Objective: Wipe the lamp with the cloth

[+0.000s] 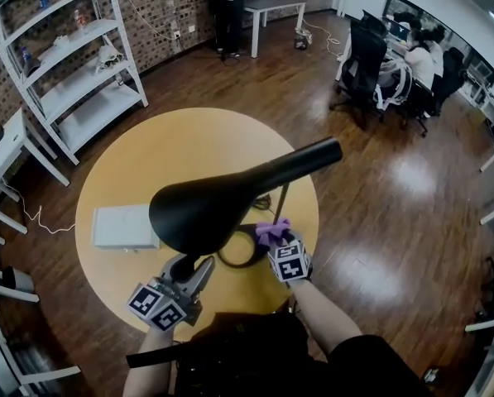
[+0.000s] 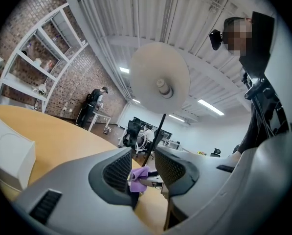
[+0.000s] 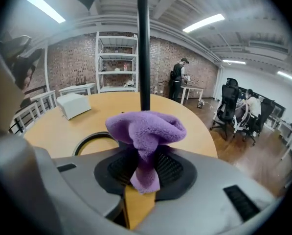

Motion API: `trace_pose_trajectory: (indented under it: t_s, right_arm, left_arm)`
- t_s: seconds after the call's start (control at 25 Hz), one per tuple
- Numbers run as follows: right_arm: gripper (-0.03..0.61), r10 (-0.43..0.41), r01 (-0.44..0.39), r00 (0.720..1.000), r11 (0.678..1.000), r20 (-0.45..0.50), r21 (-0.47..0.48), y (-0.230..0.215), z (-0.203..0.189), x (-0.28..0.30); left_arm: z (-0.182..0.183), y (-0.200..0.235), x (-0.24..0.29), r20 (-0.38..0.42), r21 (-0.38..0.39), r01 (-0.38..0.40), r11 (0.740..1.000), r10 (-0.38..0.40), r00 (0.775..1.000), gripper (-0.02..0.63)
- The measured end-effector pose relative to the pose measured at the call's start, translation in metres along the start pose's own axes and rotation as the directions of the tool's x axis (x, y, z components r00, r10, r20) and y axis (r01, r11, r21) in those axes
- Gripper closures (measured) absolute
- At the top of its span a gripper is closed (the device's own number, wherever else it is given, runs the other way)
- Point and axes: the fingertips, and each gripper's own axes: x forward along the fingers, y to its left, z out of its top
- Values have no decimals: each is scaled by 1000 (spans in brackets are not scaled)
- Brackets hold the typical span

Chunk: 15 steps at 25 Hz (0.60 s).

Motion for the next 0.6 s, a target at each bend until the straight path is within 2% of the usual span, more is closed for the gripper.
trace_pose_trajectory:
  t_s: [0.2, 0.36, 0.52, 0.6]
  right_arm:
    - [478, 13, -14, 999, 1000, -53, -19, -1, -23, 17]
    - [479, 31, -32, 998, 999, -56, -9, 0, -25, 23]
    - [480, 84, -83, 993, 996, -84, 19, 7, -16, 13]
    - [482, 109, -107, 986, 994, -127, 23, 10, -26, 14]
  left_arm:
    - [-1, 4, -9, 6, -3, -44, 999, 44, 999, 482]
    - [-2, 9, -16, 11, -11, -75, 997, 75, 997, 482]
    - [-8, 9, -18, 12, -22, -86, 996, 86, 996, 482]
    - [-12, 8, -19, 13, -29, -85, 996, 86, 996, 482]
